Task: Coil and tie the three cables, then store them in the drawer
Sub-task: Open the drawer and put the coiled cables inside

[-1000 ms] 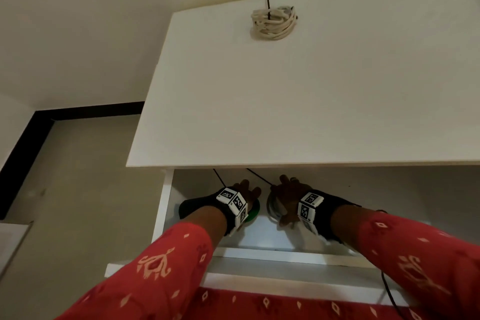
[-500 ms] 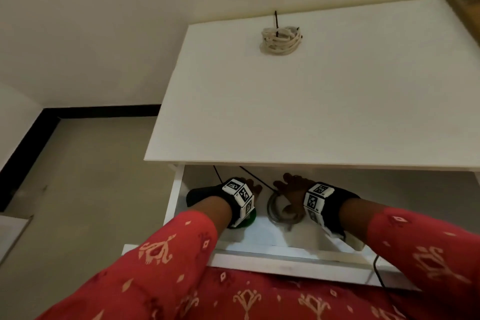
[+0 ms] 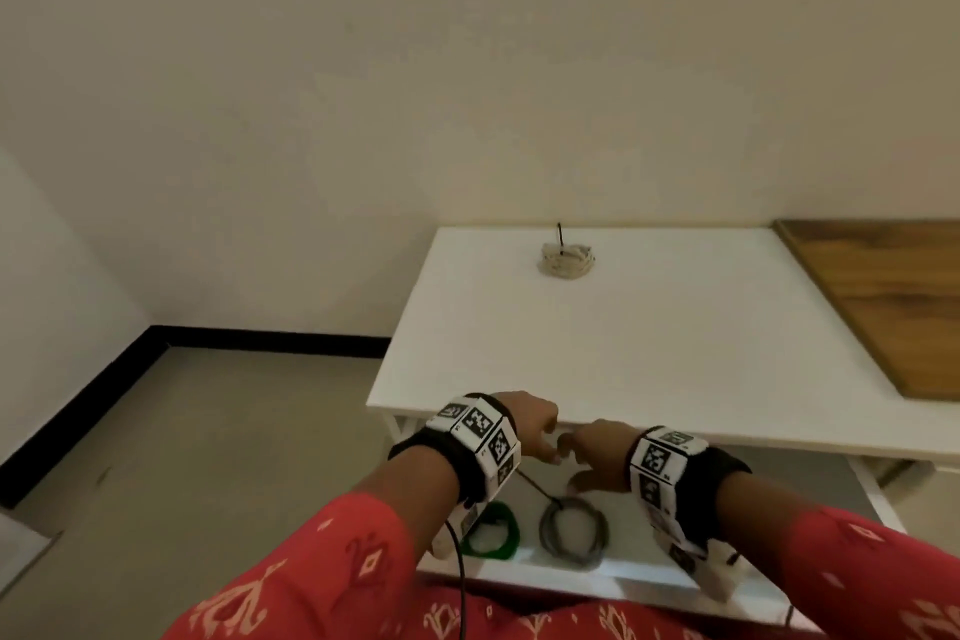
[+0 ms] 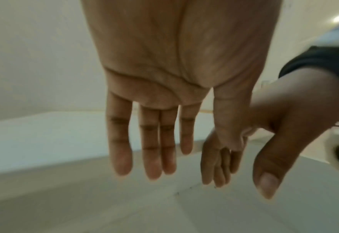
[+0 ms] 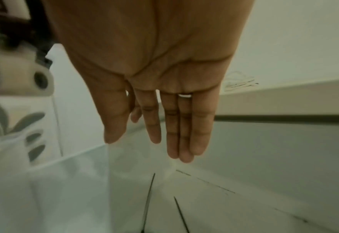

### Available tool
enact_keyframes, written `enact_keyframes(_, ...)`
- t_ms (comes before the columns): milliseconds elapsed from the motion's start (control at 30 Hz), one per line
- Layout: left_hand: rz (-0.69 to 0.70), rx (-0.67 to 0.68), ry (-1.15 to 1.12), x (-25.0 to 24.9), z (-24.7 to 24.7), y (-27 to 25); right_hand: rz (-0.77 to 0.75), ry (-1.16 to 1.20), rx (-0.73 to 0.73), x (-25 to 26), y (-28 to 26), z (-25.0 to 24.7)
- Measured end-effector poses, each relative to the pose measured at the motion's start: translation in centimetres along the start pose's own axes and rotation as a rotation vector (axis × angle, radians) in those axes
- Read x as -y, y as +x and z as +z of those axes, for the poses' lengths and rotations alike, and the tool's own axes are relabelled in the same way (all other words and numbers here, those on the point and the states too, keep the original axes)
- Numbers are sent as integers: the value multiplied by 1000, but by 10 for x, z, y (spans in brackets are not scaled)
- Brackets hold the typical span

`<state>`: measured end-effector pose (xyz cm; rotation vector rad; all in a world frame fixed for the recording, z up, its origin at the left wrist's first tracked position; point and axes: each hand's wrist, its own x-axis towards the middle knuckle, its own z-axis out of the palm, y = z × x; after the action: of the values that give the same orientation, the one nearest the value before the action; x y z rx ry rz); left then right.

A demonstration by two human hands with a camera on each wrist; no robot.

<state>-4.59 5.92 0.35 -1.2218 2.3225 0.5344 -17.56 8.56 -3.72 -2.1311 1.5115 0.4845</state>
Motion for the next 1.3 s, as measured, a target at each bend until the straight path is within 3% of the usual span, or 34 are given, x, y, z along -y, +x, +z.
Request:
enact_keyframes(200, -52, -389, -68, 29, -35, 6, 103, 439, 10, -16, -1, -71)
enact_keyframes(267, -100, -451, -75, 38, -43, 12, 144, 586, -58, -31, 11, -102)
enact_keyframes(367, -166, -444, -80, 51, -44, 26, 237, 630, -262, -55, 39, -143)
enact_keyframes(533, -143, -456, -113, 60, -41, 49, 428, 471, -505, -91, 99, -182)
enact_keyframes(733, -97, -428, -164, 65, -42, 65, 569, 454, -514, -116, 154, -191)
enact_keyframes(933, -79, -422, -164, 72, -43, 70, 584, 412, -422, -131, 188, -179)
enact_keyframes(1100, -83, -409, -147, 67, -43, 66, 504, 469, -432, -142, 180, -167)
enact_keyframes(1167, -80, -409, -136, 63, -44, 60, 472, 676, -463, -129, 160, -167)
enact_keyframes(1300, -54, -417, -119, 56, -43, 39, 437, 826, -536, -116, 125, -165)
